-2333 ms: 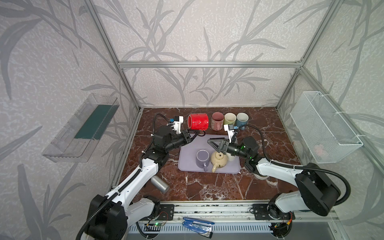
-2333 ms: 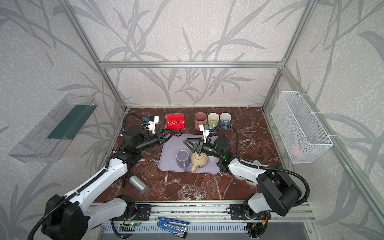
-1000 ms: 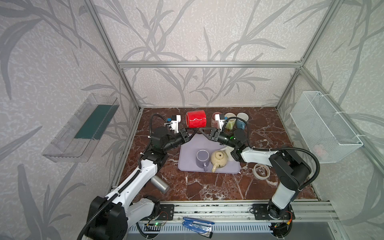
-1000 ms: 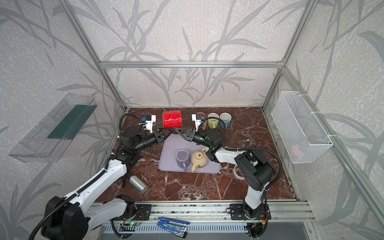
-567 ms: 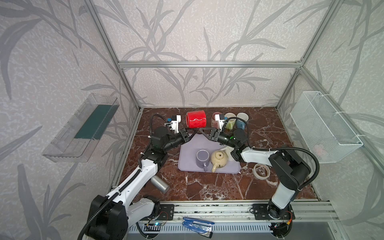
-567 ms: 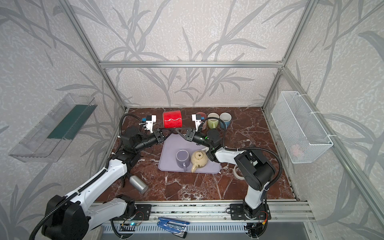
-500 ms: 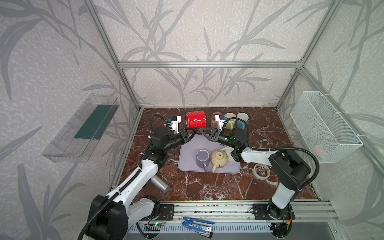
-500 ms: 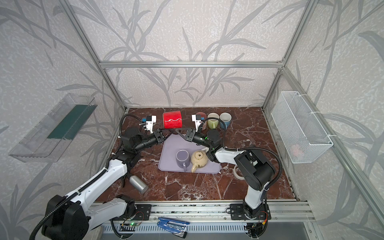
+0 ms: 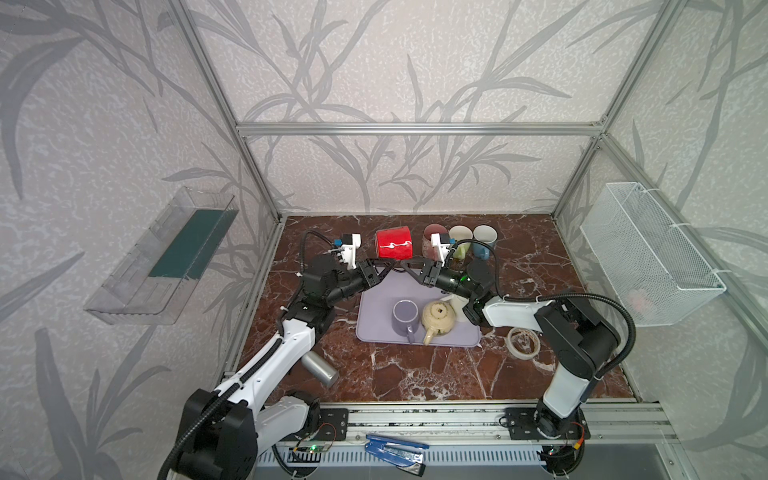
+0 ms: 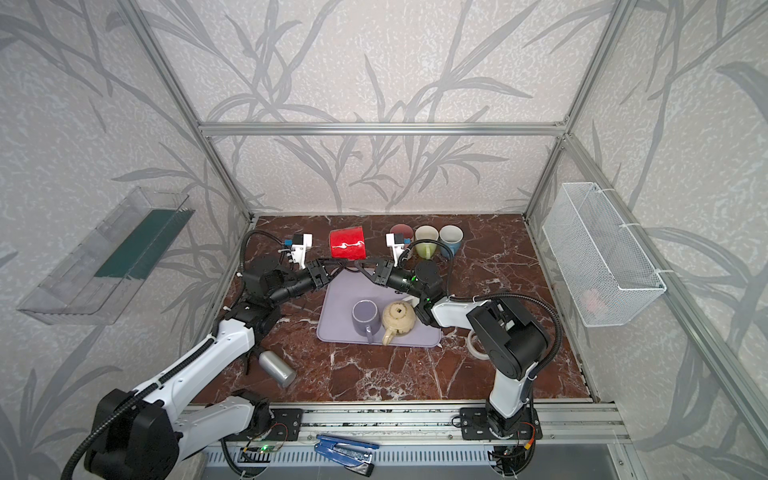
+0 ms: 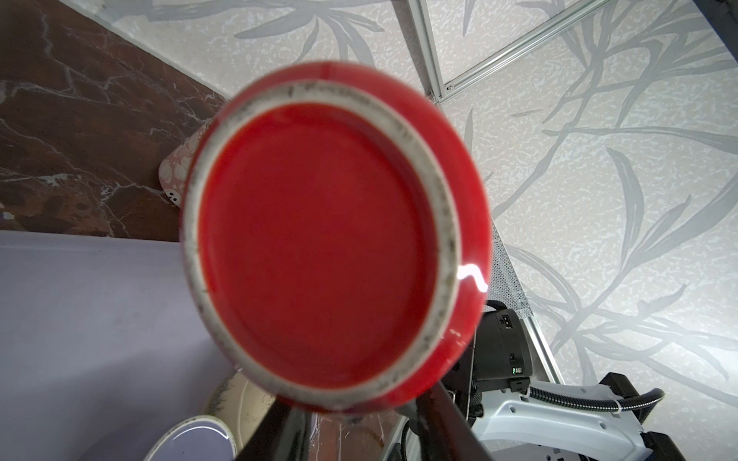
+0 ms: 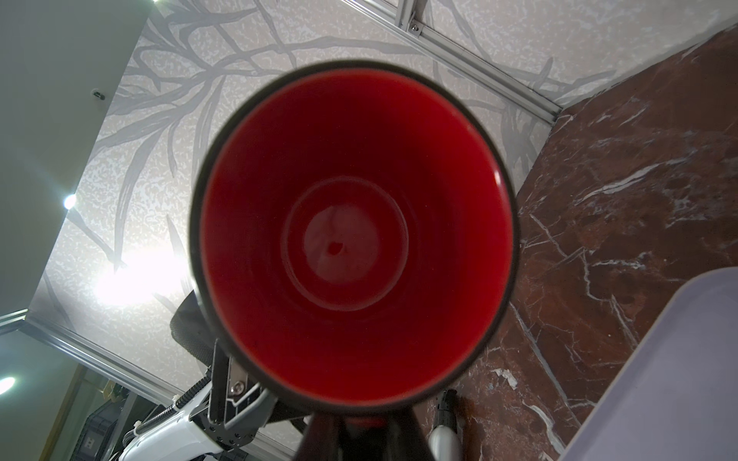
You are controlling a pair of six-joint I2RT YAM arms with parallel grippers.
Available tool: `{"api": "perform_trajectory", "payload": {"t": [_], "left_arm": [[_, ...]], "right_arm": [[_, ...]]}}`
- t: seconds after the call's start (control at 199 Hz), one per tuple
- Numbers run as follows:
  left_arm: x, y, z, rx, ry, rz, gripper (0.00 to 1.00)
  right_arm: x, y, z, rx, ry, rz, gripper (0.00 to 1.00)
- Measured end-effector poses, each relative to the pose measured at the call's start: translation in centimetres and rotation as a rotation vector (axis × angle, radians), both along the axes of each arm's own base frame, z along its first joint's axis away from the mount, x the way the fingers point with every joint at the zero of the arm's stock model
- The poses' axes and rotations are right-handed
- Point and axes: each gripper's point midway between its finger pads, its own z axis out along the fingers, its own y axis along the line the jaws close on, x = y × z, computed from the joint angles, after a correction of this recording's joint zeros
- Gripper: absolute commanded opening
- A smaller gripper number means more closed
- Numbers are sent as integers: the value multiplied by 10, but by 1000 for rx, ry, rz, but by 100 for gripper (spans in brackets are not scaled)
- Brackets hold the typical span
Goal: Turn the mug right side up
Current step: 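Grasp the red mug rim with the right gripper while the left holds it, then carry the red mug upright beyond the tray with the right gripper while the left releases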
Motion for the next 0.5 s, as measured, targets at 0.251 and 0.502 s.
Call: {"api": "perform_trajectory", "payload": {"t": [0.251, 0.502], "left_arm": [[-6, 7, -2, 39, -3, 21, 67], [-23, 25, -4, 162, -26, 82, 87]], "right_arm": [[2, -3, -15, -31, 34, -11, 0], [4, -5, -42, -154, 82, -36, 0]]}}
